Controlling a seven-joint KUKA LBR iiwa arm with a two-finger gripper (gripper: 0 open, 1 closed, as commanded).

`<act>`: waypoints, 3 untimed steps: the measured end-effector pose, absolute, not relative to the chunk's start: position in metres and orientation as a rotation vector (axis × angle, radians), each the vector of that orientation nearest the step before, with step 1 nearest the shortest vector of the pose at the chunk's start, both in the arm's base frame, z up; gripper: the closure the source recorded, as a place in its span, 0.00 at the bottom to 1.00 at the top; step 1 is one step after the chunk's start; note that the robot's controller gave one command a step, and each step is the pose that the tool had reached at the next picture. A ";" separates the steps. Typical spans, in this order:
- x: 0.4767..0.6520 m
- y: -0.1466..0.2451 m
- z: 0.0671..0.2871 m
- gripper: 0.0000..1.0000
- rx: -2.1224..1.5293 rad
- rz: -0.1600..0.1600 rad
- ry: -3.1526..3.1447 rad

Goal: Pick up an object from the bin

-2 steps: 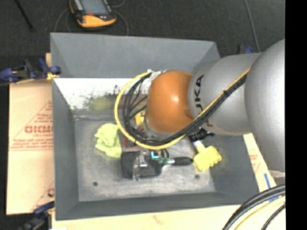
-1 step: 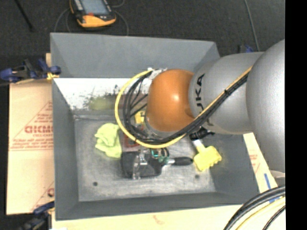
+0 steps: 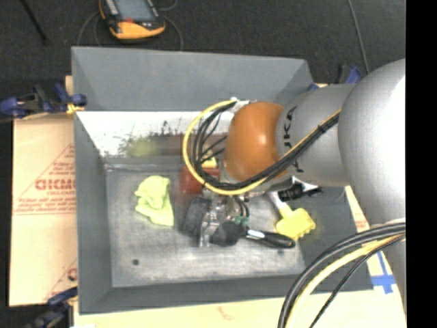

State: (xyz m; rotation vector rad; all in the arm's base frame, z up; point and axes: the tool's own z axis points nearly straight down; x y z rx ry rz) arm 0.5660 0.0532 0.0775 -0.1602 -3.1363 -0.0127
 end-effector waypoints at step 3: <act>0.563 0.048 0.192 1.00 -0.080 0.001 -3.138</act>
Offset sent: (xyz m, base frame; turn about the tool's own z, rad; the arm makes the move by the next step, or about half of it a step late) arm 0.0057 -0.0068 0.1197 -0.0988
